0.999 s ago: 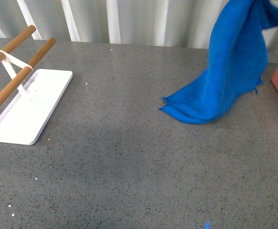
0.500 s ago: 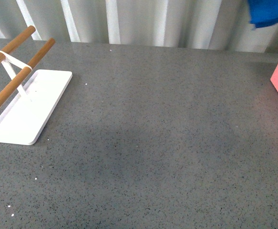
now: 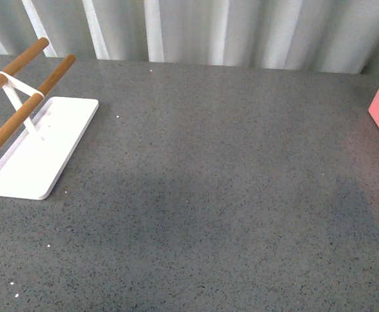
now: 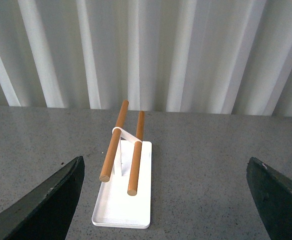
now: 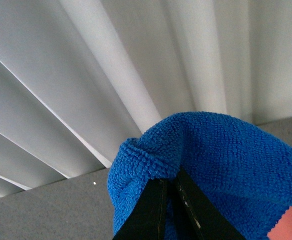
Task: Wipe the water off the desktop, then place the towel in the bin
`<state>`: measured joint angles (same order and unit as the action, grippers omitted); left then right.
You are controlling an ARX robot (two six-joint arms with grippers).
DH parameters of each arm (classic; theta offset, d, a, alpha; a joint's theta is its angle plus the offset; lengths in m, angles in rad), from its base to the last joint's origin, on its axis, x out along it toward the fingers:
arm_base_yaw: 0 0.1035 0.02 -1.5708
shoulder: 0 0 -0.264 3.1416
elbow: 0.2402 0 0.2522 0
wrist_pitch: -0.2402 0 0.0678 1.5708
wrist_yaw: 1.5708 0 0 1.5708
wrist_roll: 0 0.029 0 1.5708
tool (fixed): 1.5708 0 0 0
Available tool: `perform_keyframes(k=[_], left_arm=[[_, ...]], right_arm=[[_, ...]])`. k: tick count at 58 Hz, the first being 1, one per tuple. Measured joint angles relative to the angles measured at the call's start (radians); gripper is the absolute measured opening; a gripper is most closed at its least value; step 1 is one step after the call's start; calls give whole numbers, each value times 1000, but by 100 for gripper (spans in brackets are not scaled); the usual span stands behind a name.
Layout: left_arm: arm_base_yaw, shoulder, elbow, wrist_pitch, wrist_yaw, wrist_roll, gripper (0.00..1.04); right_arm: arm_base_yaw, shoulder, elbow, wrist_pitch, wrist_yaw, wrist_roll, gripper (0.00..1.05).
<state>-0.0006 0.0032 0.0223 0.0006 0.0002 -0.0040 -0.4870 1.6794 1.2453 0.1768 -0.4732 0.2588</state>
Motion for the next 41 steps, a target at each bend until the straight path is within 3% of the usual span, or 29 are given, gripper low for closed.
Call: perform_keyframes(k=[18, 34, 41], left_arm=[[0, 0, 0, 0, 0, 0, 98], [0, 0, 0, 0, 0, 0, 98], [0, 0, 0, 0, 0, 0, 98]], right_arm=[[-55, 4, -285, 94, 19, 40, 3], [-177, 4, -374, 108, 62, 21, 3], [-221, 26, -394, 113, 135, -27, 3]])
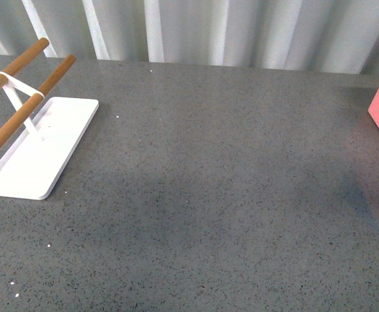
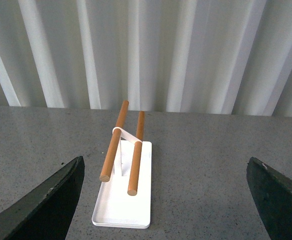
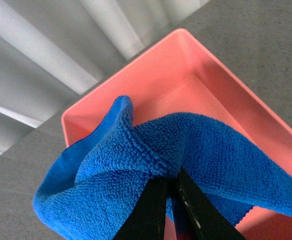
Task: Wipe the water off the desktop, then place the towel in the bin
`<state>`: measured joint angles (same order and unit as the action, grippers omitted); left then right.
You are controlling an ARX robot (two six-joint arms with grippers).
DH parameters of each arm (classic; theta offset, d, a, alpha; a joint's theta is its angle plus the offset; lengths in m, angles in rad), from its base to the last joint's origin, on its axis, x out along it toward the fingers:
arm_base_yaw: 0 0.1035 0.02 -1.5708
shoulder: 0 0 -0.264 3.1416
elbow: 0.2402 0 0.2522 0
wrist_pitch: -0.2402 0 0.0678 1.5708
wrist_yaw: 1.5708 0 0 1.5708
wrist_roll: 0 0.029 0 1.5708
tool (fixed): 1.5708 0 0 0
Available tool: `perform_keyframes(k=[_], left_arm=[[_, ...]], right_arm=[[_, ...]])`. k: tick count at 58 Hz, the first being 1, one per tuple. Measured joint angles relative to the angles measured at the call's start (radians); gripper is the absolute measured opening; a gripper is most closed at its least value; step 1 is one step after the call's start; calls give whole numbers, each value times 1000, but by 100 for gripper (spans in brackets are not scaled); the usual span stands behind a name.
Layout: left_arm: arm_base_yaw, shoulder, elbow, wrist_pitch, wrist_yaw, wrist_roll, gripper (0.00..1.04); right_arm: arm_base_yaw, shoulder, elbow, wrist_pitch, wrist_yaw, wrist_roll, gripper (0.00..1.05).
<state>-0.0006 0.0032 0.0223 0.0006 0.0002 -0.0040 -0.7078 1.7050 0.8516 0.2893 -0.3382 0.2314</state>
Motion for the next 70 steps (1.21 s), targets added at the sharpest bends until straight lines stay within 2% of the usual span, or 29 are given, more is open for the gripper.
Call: perform_keyframes(k=[3, 13, 26, 31, 37, 46, 52, 60, 64, 67, 70], left_arm=[[0, 0, 0, 0, 0, 0, 98], [0, 0, 0, 0, 0, 0, 98], [0, 0, 0, 0, 0, 0, 98], [0, 0, 0, 0, 0, 0, 98], [0, 0, 0, 0, 0, 0, 98], [0, 0, 0, 0, 0, 0, 98], [0, 0, 0, 0, 0, 0, 98], [0, 0, 0, 0, 0, 0, 98], [0, 0, 0, 0, 0, 0, 98], [0, 0, 0, 0, 1, 0, 98], [0, 0, 0, 0, 0, 0, 98]], right_arm=[[-10, 26, 0, 2, 52, -34, 4], [-21, 138, 11, -16, 128, -104, 32], [-23, 186, 80, -100, 153, -142, 66], [-21, 185, 116, -123, 158, -161, 83], [-14, 180, 135, -138, 164, -188, 99], [0, 156, 150, -161, 129, -225, 98], [11, 154, 174, -201, 58, -285, 98], [9, 195, 224, -263, 50, -314, 98], [-4, 204, 238, -322, -56, -290, 98], [-22, 204, 235, -329, -216, -256, 98], [-39, 204, 234, -307, -309, -208, 98]])
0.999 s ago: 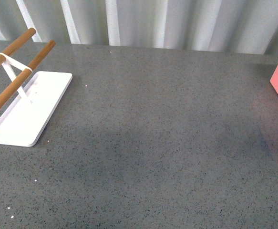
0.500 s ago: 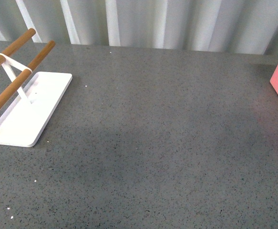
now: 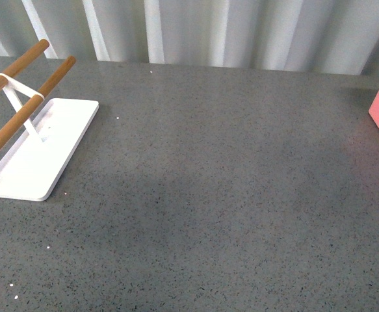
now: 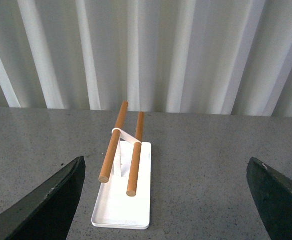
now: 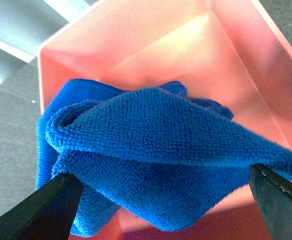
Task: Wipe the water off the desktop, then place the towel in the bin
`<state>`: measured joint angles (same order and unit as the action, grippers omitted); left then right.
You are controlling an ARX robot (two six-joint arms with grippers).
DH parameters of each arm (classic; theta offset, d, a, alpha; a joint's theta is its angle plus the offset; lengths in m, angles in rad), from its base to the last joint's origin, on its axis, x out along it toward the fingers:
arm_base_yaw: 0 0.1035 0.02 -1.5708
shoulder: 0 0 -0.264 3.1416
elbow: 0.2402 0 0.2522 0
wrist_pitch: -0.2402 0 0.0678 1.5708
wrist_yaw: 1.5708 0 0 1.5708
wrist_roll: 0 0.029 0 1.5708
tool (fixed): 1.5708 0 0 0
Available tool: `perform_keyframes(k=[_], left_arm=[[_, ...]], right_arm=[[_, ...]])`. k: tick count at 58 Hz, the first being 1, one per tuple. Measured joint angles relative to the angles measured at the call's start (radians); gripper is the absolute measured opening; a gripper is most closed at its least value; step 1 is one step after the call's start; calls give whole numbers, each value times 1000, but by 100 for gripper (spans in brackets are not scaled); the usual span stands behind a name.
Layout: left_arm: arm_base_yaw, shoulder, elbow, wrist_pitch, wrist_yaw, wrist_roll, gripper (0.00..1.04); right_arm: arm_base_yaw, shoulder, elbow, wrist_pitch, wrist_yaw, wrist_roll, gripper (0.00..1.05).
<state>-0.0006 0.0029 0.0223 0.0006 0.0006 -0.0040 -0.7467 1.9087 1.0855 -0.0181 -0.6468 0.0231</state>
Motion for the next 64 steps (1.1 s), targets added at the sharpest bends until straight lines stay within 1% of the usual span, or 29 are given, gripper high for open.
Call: perform_keyframes(k=[4, 13, 19, 26, 28, 31, 33, 40, 43, 44, 49, 52, 55, 56, 57, 58, 59, 61, 63, 64], left_arm=[[0, 0, 0, 0, -1, 0, 98], [0, 0, 0, 0, -1, 0, 98], [0, 0, 0, 0, 0, 0, 98], [0, 0, 0, 0, -1, 0, 98], [0, 0, 0, 0, -1, 0, 98], [0, 0, 0, 0, -1, 0, 98], [0, 0, 0, 0, -1, 0, 98], [0, 0, 0, 0, 0, 0, 98], [0, 0, 0, 0, 0, 0, 98], [0, 0, 0, 0, 0, 0, 98], [0, 0, 0, 0, -1, 0, 98], [0, 0, 0, 0, -1, 0, 98], [0, 0, 0, 0, -1, 0, 98], [0, 0, 0, 0, 0, 0, 98], [0, 0, 0, 0, 0, 0, 98], [0, 0, 0, 0, 0, 0, 98], [0, 0, 0, 0, -1, 0, 98], [0, 0, 0, 0, -1, 0, 98], [0, 0, 0, 0, -1, 0, 98], [0, 0, 0, 0, -1, 0, 98]], right_arm=[[-11, 0, -5, 10, -37, 27, 98], [-24, 12, -23, 8, -32, 37, 98], [-34, 32, -25, -9, -5, 30, 98], [-47, 55, -25, -45, 23, -25, 98], [-51, 56, -26, -45, 10, -36, 98], [-56, 56, -29, -30, -35, -37, 98], [-60, 55, -31, -17, -83, -30, 98], [-69, 16, -92, 136, -277, 48, 98], [-71, 1, -116, 207, -317, 83, 98], [-71, -6, -127, 245, -345, 109, 98], [-73, -27, -160, 356, -383, 179, 98], [-77, -43, -198, 489, -446, 263, 98], [-84, -53, -237, 644, -505, 381, 98], [-86, -54, -243, 674, -515, 403, 98], [-91, -54, -256, 739, -534, 437, 98], [-93, -54, -262, 770, -542, 470, 98], [-96, -54, -274, 833, -555, 515, 98], [-100, -54, -282, 893, -557, 562, 98], [-102, -61, -280, 881, -540, 578, 98], [-103, -67, -274, 848, -518, 580, 98]])
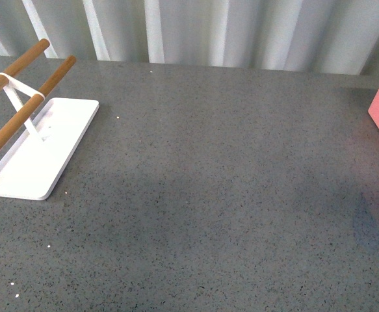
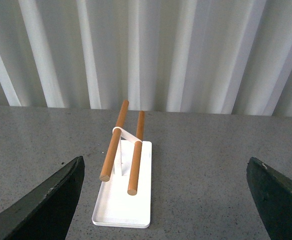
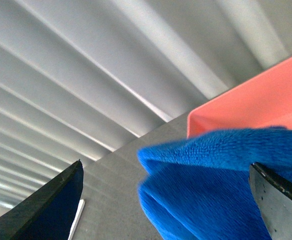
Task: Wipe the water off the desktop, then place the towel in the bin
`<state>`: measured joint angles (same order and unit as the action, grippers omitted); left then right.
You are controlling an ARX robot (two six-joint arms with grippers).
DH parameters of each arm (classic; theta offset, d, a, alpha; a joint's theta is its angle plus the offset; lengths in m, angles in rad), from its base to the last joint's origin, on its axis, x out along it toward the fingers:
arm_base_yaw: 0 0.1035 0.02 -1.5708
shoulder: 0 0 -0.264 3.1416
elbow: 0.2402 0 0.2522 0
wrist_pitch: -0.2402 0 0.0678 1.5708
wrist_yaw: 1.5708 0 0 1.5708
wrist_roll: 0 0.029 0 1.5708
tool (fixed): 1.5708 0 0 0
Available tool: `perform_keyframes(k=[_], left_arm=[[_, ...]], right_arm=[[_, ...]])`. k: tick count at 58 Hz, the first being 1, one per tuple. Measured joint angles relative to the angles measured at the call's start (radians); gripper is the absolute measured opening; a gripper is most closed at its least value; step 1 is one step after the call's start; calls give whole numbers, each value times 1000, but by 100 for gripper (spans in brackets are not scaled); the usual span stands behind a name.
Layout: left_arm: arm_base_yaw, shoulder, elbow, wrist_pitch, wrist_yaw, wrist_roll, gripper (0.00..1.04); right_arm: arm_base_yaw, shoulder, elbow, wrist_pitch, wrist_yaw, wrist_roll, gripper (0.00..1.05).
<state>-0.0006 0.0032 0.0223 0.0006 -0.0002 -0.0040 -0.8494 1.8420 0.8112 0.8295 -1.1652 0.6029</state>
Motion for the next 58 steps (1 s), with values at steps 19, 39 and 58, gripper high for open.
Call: perform_keyframes(k=[19, 39, 58], left_arm=[[0, 0, 0, 0, 0, 0, 98], [0, 0, 0, 0, 0, 0, 98], [0, 0, 0, 0, 0, 0, 98]], right_arm=[[1, 6, 146, -639, 205, -320, 98], [83, -135, 226, -673, 290, -386, 98], [451, -311, 253, -634, 635, -667, 93]])
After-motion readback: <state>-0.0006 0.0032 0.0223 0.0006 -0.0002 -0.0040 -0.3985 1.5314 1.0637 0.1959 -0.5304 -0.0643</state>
